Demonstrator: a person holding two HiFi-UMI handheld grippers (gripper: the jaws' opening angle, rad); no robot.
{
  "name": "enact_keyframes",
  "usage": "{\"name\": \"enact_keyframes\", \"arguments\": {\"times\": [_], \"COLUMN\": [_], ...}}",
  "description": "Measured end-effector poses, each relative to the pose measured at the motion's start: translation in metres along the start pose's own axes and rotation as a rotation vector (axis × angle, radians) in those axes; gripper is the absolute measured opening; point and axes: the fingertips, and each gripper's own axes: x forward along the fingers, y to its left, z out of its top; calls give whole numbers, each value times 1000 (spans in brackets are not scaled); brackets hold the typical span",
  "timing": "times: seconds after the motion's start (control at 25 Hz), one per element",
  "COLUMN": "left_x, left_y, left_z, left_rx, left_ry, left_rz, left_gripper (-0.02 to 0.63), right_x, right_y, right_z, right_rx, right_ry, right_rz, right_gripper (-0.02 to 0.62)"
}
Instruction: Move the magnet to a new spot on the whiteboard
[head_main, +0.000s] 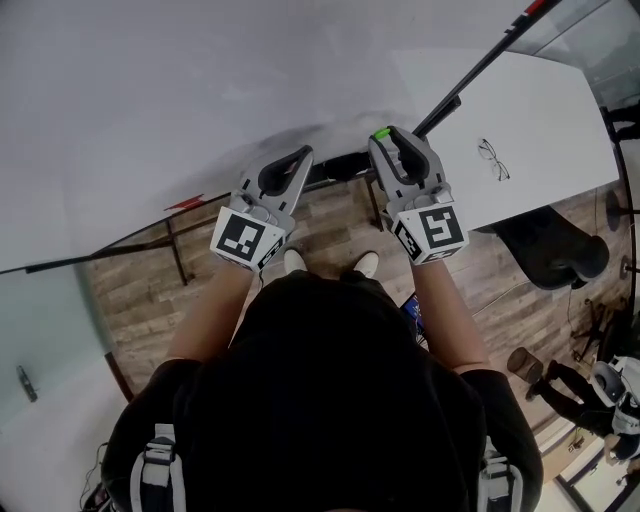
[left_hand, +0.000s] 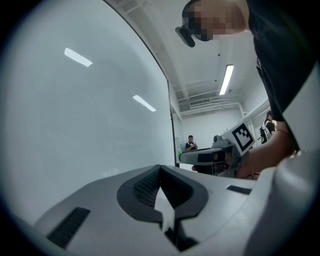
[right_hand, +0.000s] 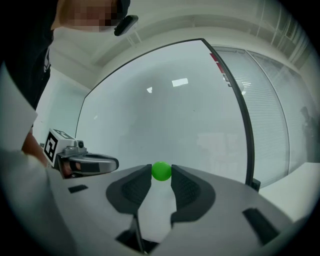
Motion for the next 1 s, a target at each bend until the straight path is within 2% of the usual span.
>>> {"name": "enact_keyframes", "arguments": {"times": [0.28, 0.68, 1.0], "left_x": [-29, -66, -78], "left_y": [-7, -2, -2], "left_z": [11, 14, 16], "left_rx": [12, 16, 23], "left_ry": [-15, -26, -26], "left_rz": [46, 162, 208], "left_gripper": [2, 2, 2], "right_x": [-19, -24, -19], "right_y": [43, 66, 78], "right_z": [12, 24, 26], "right_rx": [-20, -37, -31], "right_ry": [-31, -81, -86], "right_rz": [126, 207, 270], "right_gripper": [120, 120, 120]}}
